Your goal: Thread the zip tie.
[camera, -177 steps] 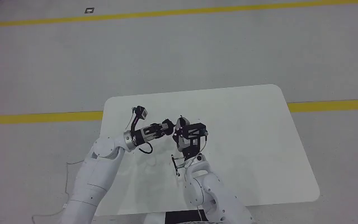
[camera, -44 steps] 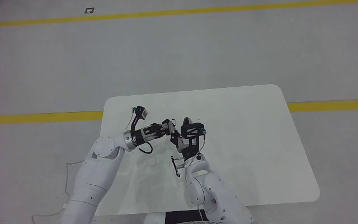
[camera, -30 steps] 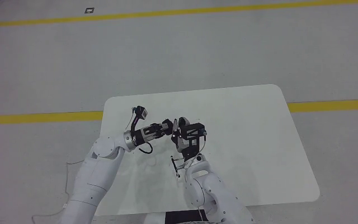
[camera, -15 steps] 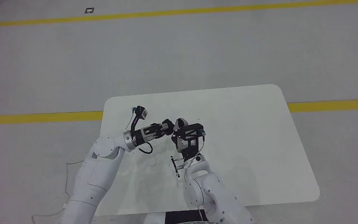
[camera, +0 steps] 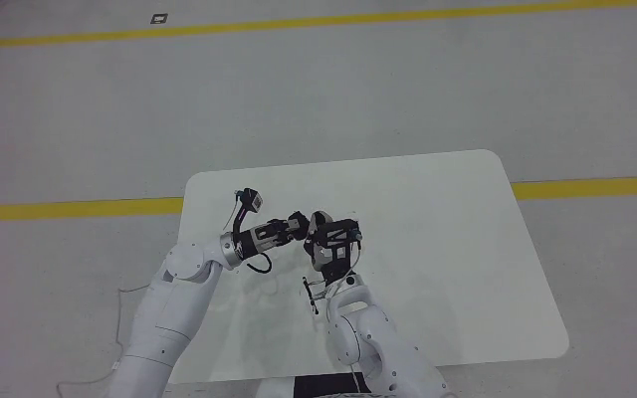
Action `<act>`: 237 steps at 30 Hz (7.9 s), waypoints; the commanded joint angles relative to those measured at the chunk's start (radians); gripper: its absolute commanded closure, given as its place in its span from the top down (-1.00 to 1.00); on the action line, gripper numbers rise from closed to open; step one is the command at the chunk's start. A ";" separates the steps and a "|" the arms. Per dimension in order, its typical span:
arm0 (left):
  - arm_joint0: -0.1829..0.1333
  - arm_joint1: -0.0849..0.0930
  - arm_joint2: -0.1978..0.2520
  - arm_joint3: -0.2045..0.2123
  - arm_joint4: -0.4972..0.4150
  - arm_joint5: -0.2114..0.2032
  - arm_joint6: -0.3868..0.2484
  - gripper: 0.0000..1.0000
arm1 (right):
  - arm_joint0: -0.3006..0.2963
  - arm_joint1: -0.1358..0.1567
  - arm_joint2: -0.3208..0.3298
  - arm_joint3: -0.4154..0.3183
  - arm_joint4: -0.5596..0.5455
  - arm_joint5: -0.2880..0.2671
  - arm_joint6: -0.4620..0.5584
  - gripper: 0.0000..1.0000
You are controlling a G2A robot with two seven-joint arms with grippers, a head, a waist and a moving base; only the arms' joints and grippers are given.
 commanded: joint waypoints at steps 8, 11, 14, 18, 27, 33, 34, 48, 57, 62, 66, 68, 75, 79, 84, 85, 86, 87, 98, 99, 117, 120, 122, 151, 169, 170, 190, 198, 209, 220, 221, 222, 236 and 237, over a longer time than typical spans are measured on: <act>0.000 0.000 0.000 0.000 0.000 0.000 0.000 -1.00 | -0.005 0.001 0.001 -0.003 0.000 0.004 0.000 -0.56; 0.000 0.000 0.000 0.000 0.000 0.000 0.000 -1.00 | -0.010 0.002 0.000 -0.012 -0.002 0.005 -0.004 -0.38; 0.000 0.000 0.000 0.000 0.000 0.000 0.000 -1.00 | -0.017 0.003 -0.001 -0.023 -0.008 0.005 -0.008 -0.42; 0.000 0.000 0.000 0.000 0.000 0.000 0.000 -1.00 | -0.026 0.005 -0.001 -0.036 -0.014 0.004 -0.013 -0.50; 0.000 0.000 0.000 0.000 0.000 0.000 0.000 -1.00 | -0.030 0.011 -0.003 -0.048 -0.012 0.001 -0.020 -1.00; 0.000 0.000 0.000 0.000 0.000 0.000 0.000 -1.00 | -0.028 0.012 -0.004 -0.047 -0.014 0.007 -0.018 -1.00; 0.000 0.000 0.000 0.000 0.000 0.000 0.000 -1.00 | -0.028 0.012 -0.004 -0.046 -0.014 0.008 -0.017 -1.00; 0.000 0.000 0.000 0.000 0.000 0.000 0.000 -1.00 | -0.024 0.013 0.001 -0.032 -0.015 0.007 -0.014 -1.00; 0.000 0.000 0.000 0.000 0.000 0.000 0.000 -1.00 | -0.020 0.013 0.000 -0.025 -0.015 0.006 -0.006 -1.00; 0.000 0.000 0.000 0.000 0.000 0.000 0.000 -1.00 | -0.018 0.013 -0.001 -0.021 -0.015 0.004 0.000 -1.00; 0.000 0.000 0.000 0.000 0.000 0.000 0.000 -1.00 | -0.015 0.013 -0.002 -0.018 -0.016 0.003 0.006 -1.00; 0.000 0.000 0.000 0.000 0.000 0.000 0.000 -1.00 | -0.013 0.013 -0.003 -0.016 -0.016 0.003 0.009 -1.00; 0.000 0.000 0.000 0.000 0.000 0.000 0.000 -1.00 | -0.008 0.012 -0.006 -0.009 -0.014 0.002 0.017 -1.00; 0.000 0.000 0.000 0.000 0.000 0.000 0.000 -1.00 | -0.005 0.012 -0.007 -0.004 -0.012 0.003 0.021 -1.00; 0.000 0.000 0.000 0.000 0.000 0.000 0.000 -1.00 | -0.003 0.011 -0.007 -0.001 -0.006 0.003 0.023 -1.00; 0.000 0.000 0.000 0.000 0.000 0.000 0.000 -1.00 | -0.004 0.011 -0.007 -0.002 -0.005 0.003 0.023 -0.74; 0.000 0.000 0.000 0.000 0.000 0.000 0.000 -1.00 | -0.005 0.011 -0.006 -0.003 0.000 0.001 0.023 -0.02; 0.000 0.000 0.000 0.000 0.000 0.000 0.000 -1.00 | -0.007 0.011 -0.004 -0.010 0.009 0.001 0.019 1.00; 0.000 0.000 0.000 0.000 0.000 0.000 0.000 -1.00 | -0.104 0.033 0.090 -0.134 0.094 -0.072 -0.053 1.00; 0.000 0.000 0.000 0.000 0.000 0.000 0.000 -1.00 | -0.111 0.035 0.101 -0.141 0.111 -0.081 -0.052 1.00; -0.014 0.015 -0.061 0.075 -0.381 0.143 -0.262 -1.00 | -0.118 0.046 0.199 -0.162 0.440 -0.244 0.101 1.00; -0.034 0.020 -0.074 0.121 -0.469 0.190 -0.341 -1.00 | -0.106 0.051 0.245 -0.154 0.605 -0.277 0.214 1.00; -0.040 0.022 -0.056 0.121 -0.519 0.224 -0.341 -1.00 | -0.098 0.053 0.265 -0.140 0.717 -0.293 0.301 1.00; -0.112 -0.009 0.124 0.235 -0.802 0.296 -0.341 -1.00 | 0.013 0.066 0.318 0.049 1.619 -0.389 0.753 1.00; -0.110 -0.008 0.156 0.226 -0.810 0.313 -0.317 -1.00 | 0.049 0.068 0.306 0.099 1.762 -0.382 0.722 1.00; -0.110 -0.008 0.156 0.228 -0.808 0.310 -0.317 -1.00 | 0.053 0.069 0.308 0.104 1.764 -0.383 0.719 0.70; -0.110 -0.006 0.158 0.228 -0.796 0.322 -0.332 -1.00 | 0.091 0.083 0.284 0.164 1.919 -0.374 0.739 -0.50; -0.110 -0.006 0.158 0.228 -0.796 0.322 -0.332 -1.00 | 0.094 0.090 0.276 0.164 1.924 -0.380 0.731 -0.68; -0.110 -0.006 0.158 0.228 -0.796 0.322 -0.332 -1.00 | 0.090 0.101 0.266 0.151 1.898 -0.396 0.707 -1.00; -0.110 -0.006 0.158 0.228 -0.796 0.322 -0.332 -1.00 | 0.087 0.113 0.267 0.147 1.878 -0.410 0.676 -1.00; -0.110 -0.006 0.158 0.228 -0.796 0.322 -0.332 -1.00 | 0.087 0.114 0.268 0.147 1.877 -0.411 0.674 -1.00; -0.110 -0.006 0.158 0.228 -0.796 0.322 -0.332 -1.00 | 0.087 0.115 0.269 0.146 1.877 -0.411 0.672 -1.00; -0.110 -0.006 0.158 0.228 -0.796 0.322 -0.332 -1.00 | 0.072 0.130 0.278 0.130 1.855 -0.419 0.639 -1.00; -0.110 -0.006 0.158 0.228 -0.796 0.322 -0.332 -1.00 | 0.071 0.131 0.279 0.128 1.853 -0.419 0.636 -1.00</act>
